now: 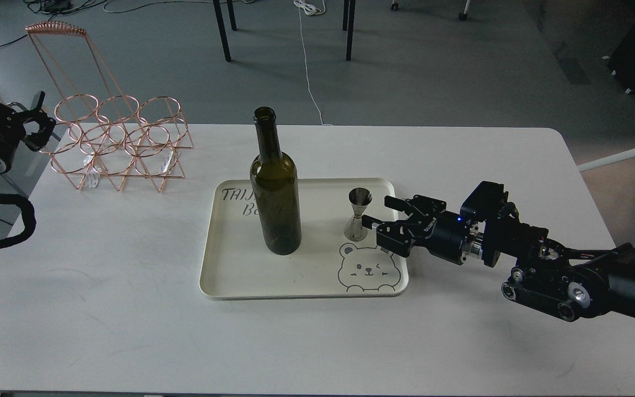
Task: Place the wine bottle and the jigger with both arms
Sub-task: 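Reach the right gripper toward the metal jigger on the tray, then close the right gripper on the metal jigger and lift it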
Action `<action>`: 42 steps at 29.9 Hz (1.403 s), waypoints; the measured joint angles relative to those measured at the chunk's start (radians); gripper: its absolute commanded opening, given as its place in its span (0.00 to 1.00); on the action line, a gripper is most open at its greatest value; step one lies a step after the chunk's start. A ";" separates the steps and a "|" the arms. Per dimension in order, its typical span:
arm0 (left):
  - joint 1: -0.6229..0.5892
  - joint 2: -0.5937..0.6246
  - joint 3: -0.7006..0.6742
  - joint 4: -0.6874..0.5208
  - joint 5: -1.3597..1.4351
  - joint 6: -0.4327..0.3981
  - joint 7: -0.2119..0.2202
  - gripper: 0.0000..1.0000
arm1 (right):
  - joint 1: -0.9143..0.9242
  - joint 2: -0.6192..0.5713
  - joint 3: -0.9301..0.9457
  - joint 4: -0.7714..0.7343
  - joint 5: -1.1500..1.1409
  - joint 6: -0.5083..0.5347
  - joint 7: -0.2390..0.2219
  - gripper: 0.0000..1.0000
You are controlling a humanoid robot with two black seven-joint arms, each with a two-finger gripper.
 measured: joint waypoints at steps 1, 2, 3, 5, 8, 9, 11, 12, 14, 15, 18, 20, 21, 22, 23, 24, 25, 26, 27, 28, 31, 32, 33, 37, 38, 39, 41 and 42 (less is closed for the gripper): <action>0.000 0.000 0.000 0.000 0.000 0.000 0.000 0.99 | 0.000 0.016 0.000 -0.014 0.000 -0.001 0.000 0.69; 0.000 0.000 0.000 0.000 0.000 0.000 0.000 0.99 | 0.000 0.030 0.000 -0.027 0.000 -0.002 0.000 0.69; 0.000 0.001 0.000 0.000 0.000 0.000 0.000 0.99 | 0.000 0.043 0.000 -0.040 0.000 -0.003 0.000 0.68; -0.001 0.004 0.000 0.001 0.000 0.000 0.000 0.99 | 0.000 0.060 0.000 -0.060 0.000 -0.004 0.000 0.66; -0.001 0.005 0.000 0.004 0.000 0.000 0.000 0.99 | 0.000 0.087 0.000 -0.085 0.000 -0.004 0.000 0.66; -0.001 0.005 0.000 0.005 0.000 0.000 0.000 0.99 | 0.000 0.096 0.000 -0.092 0.000 -0.004 0.000 0.64; 0.004 0.006 -0.001 0.008 0.000 0.000 0.000 0.99 | 0.000 0.107 0.000 -0.103 0.000 -0.004 0.000 0.64; 0.006 0.006 -0.001 0.009 0.000 0.000 0.000 0.99 | 0.000 0.110 -0.001 -0.110 0.000 -0.004 0.000 0.62; 0.008 0.006 -0.002 0.011 0.000 0.000 0.000 0.99 | 0.000 0.119 -0.007 -0.125 0.000 -0.004 0.000 0.60; 0.009 0.006 -0.002 0.011 0.000 0.000 0.000 0.99 | -0.001 0.126 -0.013 -0.132 0.000 -0.004 0.000 0.59; 0.009 0.005 -0.005 0.012 0.000 0.000 0.000 0.99 | -0.001 0.141 -0.022 -0.154 0.000 -0.004 0.000 0.59; 0.009 0.003 -0.006 0.012 0.000 0.000 0.000 0.99 | -0.002 0.147 -0.024 -0.167 0.000 -0.004 0.000 0.56; 0.009 0.003 -0.007 0.012 0.000 0.000 0.000 0.99 | -0.002 0.150 -0.024 -0.172 0.000 -0.004 0.000 0.54; 0.009 0.003 -0.007 0.012 0.000 0.000 0.000 0.99 | -0.003 0.153 -0.024 -0.174 0.000 -0.004 0.000 0.49; 0.009 0.003 -0.008 0.012 0.000 0.000 0.000 0.99 | -0.003 0.156 -0.024 -0.177 0.000 -0.004 0.000 0.42; 0.009 0.003 -0.008 0.012 0.000 0.000 0.000 0.99 | -0.003 0.161 -0.024 -0.179 0.000 -0.004 0.000 0.38; 0.009 0.003 -0.008 0.012 0.000 0.000 0.000 0.99 | -0.003 0.167 -0.025 -0.182 0.000 -0.004 0.000 0.35; 0.009 0.002 -0.008 0.012 0.000 0.000 0.000 0.99 | -0.003 0.172 -0.025 -0.185 0.000 -0.004 0.000 0.33; 0.008 0.002 -0.009 0.012 0.000 0.000 0.000 0.99 | -0.003 0.177 -0.025 -0.192 0.000 -0.004 0.000 0.30; 0.008 0.002 -0.009 0.013 0.000 0.000 0.000 0.99 | -0.002 0.181 -0.025 -0.200 0.000 -0.004 0.000 0.28; 0.008 0.001 -0.010 0.013 0.000 0.000 0.000 0.99 | -0.002 0.190 -0.026 -0.214 0.000 -0.003 0.000 0.18; 0.008 0.001 -0.011 0.013 -0.001 0.000 0.000 0.99 | -0.001 0.191 -0.026 -0.215 0.000 -0.003 0.000 0.16; 0.007 0.001 -0.011 0.013 -0.001 0.000 0.000 0.99 | -0.001 0.191 -0.026 -0.216 0.000 -0.003 0.000 0.15; 0.006 0.002 -0.011 0.014 -0.001 0.000 0.000 0.99 | -0.001 0.192 -0.029 -0.217 0.000 -0.003 0.000 0.07; 0.006 0.003 -0.011 0.014 -0.001 0.000 0.000 0.99 | -0.001 0.192 -0.032 -0.216 0.000 -0.003 0.000 0.07; 0.005 0.003 -0.011 0.014 -0.001 0.000 0.000 0.99 | 0.000 0.192 -0.036 -0.215 0.000 -0.003 0.000 0.06; 0.005 0.003 -0.011 0.014 -0.001 0.000 0.000 0.99 | 0.001 0.192 -0.040 -0.214 0.000 -0.003 0.000 0.05; 0.005 0.003 -0.011 0.014 -0.002 0.000 0.000 0.99 | 0.002 0.192 -0.041 -0.214 0.000 -0.004 0.000 0.05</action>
